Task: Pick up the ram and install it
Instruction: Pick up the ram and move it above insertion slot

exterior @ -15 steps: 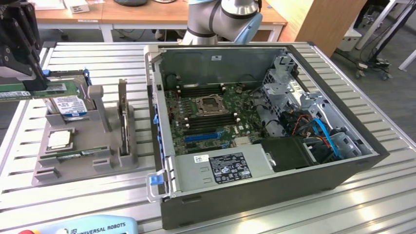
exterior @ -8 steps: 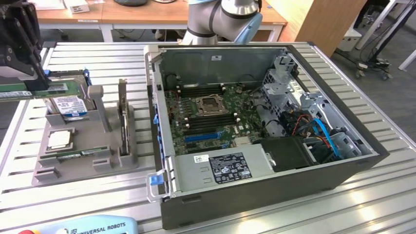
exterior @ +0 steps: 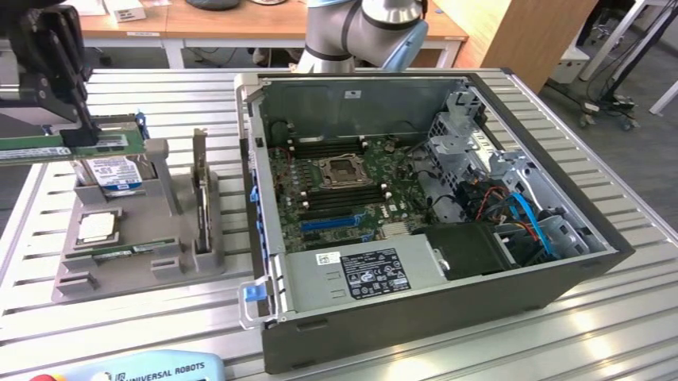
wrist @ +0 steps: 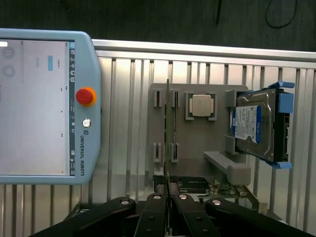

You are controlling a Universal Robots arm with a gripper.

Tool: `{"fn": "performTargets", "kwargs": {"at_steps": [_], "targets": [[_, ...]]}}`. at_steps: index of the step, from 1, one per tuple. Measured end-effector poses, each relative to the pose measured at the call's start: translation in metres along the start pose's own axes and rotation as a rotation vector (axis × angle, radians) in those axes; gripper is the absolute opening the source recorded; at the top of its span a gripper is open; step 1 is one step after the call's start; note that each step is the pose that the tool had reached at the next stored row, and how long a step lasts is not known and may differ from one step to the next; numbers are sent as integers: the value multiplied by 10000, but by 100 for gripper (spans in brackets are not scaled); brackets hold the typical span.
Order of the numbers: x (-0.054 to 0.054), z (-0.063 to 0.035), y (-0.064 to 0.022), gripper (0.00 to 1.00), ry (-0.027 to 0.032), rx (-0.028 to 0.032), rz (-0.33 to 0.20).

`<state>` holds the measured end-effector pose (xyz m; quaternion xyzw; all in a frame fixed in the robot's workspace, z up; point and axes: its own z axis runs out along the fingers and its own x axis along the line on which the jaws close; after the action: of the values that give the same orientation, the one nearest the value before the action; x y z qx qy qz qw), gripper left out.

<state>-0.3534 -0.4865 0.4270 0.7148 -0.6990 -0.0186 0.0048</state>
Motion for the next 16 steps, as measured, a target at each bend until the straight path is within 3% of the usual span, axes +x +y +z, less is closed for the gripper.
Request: {"fn": "performTargets", "kwargs": {"at_steps": [7,16], "targets": [[4,-6,-171,12,-1,0,0],[10,-16,-471,12,-29,0,-1]]}}
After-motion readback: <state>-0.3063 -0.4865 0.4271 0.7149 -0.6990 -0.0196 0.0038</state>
